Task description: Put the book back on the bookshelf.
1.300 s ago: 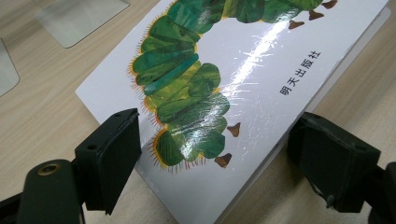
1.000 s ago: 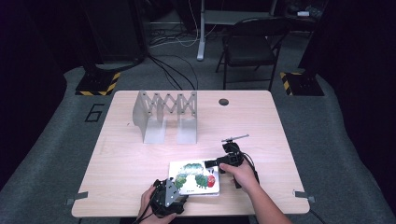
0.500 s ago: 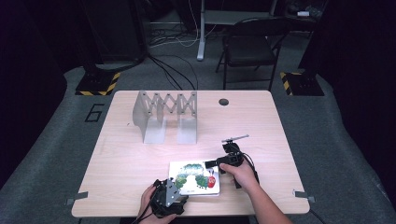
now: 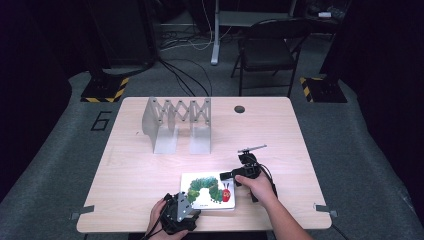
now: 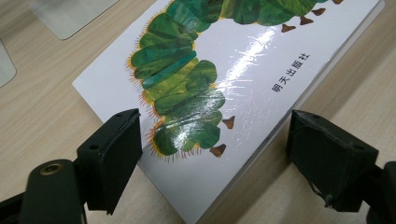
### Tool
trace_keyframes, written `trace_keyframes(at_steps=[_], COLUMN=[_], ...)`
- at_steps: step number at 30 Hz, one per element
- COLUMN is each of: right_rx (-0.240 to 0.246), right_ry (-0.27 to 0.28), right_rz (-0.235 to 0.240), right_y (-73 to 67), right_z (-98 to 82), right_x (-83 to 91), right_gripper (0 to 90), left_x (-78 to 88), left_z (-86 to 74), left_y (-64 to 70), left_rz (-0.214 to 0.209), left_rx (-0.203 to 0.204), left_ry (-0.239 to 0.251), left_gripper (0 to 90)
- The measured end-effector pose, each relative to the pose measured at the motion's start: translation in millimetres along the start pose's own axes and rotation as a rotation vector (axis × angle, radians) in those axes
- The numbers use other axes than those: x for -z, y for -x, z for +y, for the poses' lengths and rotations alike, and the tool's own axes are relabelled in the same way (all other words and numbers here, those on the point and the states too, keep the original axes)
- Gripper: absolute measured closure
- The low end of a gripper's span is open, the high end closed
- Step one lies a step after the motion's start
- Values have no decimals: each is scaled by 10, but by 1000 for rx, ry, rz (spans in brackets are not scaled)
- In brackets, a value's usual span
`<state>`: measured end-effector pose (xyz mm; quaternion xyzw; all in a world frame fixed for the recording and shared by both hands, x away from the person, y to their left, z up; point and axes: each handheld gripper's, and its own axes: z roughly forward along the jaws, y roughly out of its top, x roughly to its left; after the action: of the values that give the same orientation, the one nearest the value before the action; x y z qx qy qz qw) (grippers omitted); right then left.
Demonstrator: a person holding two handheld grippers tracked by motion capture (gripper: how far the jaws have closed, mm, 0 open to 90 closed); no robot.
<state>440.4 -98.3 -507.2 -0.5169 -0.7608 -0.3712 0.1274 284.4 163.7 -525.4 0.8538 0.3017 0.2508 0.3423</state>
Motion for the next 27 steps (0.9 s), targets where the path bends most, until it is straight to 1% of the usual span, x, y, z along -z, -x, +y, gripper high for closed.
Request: trace_keyframes(at_steps=[1,2,3,4,5,6,7,9,10,11,12,14,15,17,22,23,24,25,26,27], right_rx=[2,1,-2,-7,-9,-1,-10,-7,-7,-7,3,2,4,4,6,5,5,4,3,5], right_ry=[2,0,-1,-3,4,6,4,4,4,4,7,1,2,2,3,2,2,2,1,2], right_rz=[-3,-2,-1,-1,-1,-1,-1,-1,-1,-1,-2,-3,-4,-4,-5,-4,-4,-4,-4,-5], right_y=[1,2,1,0,-1,6,-2,-3,-3,-3,3,0,0,1,0,1,1,1,0,1], right_z=[0,0,1,3,1,0,2,1,1,1,-2,-2,-2,-3,-4,-3,-3,-2,-3,-2], right_x=[-1,1,2,4,-2,-4,-2,-2,-2,-2,-4,2,2,2,2,2,2,2,2,2], right_gripper=[495,495,495,494,494,494,494,494,494,494,494,494,494,495,495,496,496,496,496,496], left_x=[5,14,20,25,32,37,41,54,55,64,72,79,85,94,135,136,128,128,125,117], left_z=[-2,-2,0,1,3,4,5,8,9,15,19,24,30,42,72,74,75,78,80,79], left_y=[6,-8,-10,-19,-22,-26,-26,-33,-31,-38,-44,-47,-60,-73,-134,-144,-163,-181,-206,-220], left_rz=[6,-13,-10,-21,-24,-27,-25,-41,-34,-48,-62,-61,-75,-84,-95,-89,-84,-93,-94,-86], left_rx=[7,8,18,19,24,26,31,39,40,44,47,61,66,85,113,114,125,132,132,144], left_ry=[3,-1,0,-2,-4,-4,-1,-6,-2,-5,-8,-2,-5,-11,-4,0,5,-2,-5,-2], left_gripper=[188,190,191,194,199,205,212,222,227,229,233,240,242,246,255,255,255,255,255,255])
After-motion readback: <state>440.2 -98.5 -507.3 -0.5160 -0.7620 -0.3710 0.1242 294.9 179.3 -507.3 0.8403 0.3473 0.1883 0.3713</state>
